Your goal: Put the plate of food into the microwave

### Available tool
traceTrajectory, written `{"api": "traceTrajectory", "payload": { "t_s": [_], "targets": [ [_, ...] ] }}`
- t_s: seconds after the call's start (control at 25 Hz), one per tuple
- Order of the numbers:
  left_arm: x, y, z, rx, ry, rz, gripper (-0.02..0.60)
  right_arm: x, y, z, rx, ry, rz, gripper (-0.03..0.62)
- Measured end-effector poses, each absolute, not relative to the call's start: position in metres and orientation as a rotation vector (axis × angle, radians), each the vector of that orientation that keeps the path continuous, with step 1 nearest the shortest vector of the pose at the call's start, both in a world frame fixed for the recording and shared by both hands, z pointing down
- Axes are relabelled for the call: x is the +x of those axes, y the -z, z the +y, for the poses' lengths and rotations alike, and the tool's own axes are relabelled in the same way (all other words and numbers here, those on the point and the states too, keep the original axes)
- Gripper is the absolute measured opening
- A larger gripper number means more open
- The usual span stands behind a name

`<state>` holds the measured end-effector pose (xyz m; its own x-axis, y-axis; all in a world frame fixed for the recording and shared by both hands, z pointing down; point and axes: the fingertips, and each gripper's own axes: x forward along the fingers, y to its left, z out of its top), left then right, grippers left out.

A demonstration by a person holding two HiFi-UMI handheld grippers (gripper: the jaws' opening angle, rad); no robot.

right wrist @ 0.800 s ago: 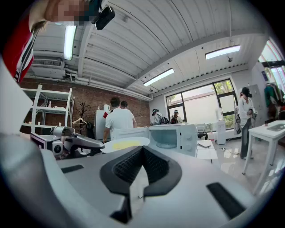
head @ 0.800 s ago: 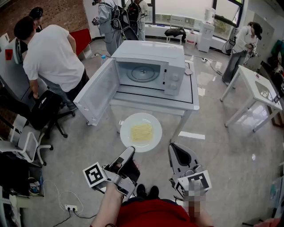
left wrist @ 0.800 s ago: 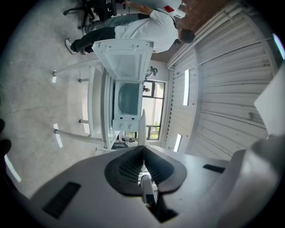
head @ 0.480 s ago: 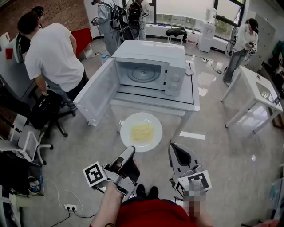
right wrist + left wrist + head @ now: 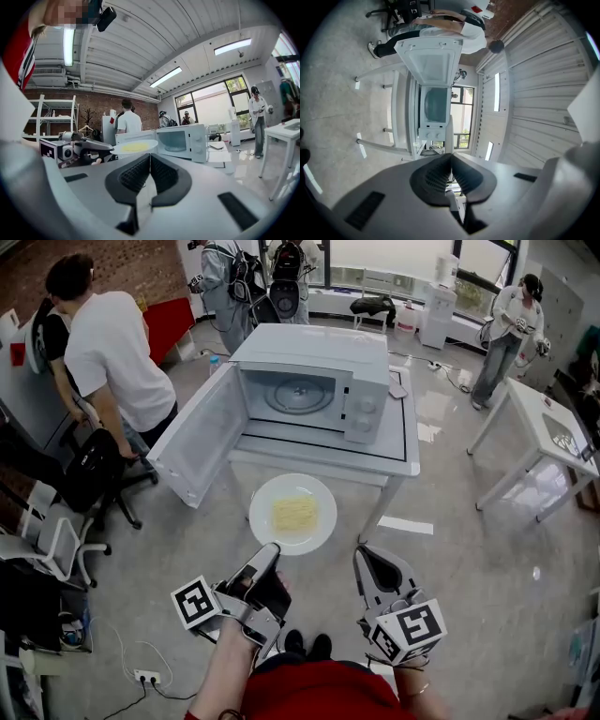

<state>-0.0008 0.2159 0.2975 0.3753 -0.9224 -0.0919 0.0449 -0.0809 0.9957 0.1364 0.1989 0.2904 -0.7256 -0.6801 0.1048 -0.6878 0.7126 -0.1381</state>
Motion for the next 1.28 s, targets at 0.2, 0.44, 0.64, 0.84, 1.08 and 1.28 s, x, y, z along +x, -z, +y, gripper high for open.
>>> {"api": "traceTrajectory", "payload": {
  "t_s": [0.2, 0.44, 0.64, 0.84, 1.08, 1.28],
  "targets": [
    [0.006, -0.293, 0.204, 1.426, 1.002, -0.876, 0.015, 0.152, -0.290, 0.192, 1.156, -0.277, -2.866, 0.015],
    [0.000, -0.285, 0.176, 1.436, 1.024, -0.908, 0.015, 0.153, -0.291, 0.173, 1.149, -0.296, -2.882, 0.015],
    [-0.014, -0.292, 0.142, 1.436, 1.021, -0.926, 0.015, 0.146, -0.296, 0.145, 1.144, -0.311, -2.900, 0.015],
    [-0.033, -0.298, 0.094, 1.442, 1.009, -0.909, 0.015, 0.124, -0.298, 0.099, 1.174, -0.308, -2.882, 0.015],
    [-0.070, -0.302, 0.026, 1.434, 0.991, -0.891, 0.015, 0.085, -0.298, 0.030, 1.218, -0.322, -2.842, 0.015],
    [-0.087, -0.308, -0.023, 1.436, 0.969, -0.849, 0.015, 0.058, -0.300, -0.020, 1.289, -0.321, -2.803, 0.015]
  ]
}}
